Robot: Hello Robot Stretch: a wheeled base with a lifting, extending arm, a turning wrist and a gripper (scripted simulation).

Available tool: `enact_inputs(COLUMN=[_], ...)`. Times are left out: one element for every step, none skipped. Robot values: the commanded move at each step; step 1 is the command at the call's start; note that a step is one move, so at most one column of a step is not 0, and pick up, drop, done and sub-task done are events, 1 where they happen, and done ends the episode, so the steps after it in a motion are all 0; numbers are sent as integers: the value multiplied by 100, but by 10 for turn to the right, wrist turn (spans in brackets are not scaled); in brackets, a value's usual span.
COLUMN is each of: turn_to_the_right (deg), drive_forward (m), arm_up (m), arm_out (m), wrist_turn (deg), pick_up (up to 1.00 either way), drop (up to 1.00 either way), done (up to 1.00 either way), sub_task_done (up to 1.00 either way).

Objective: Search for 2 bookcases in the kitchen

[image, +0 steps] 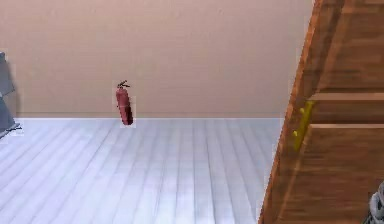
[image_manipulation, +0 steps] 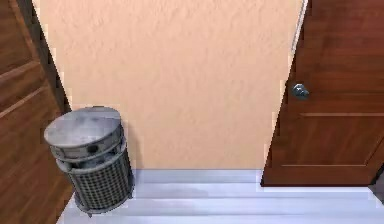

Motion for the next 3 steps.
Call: enact_inputs(turn_to_the_right=[450,450,450], drive_forward=[0,0,0], arm_up=[0,0,0], arm_out=[0,0,0], wrist_turn=[0,0,0], pick_up=[0,0,0], drop=[0,0,0], done=[0,0,0], sub_task_done=[0,0,0])
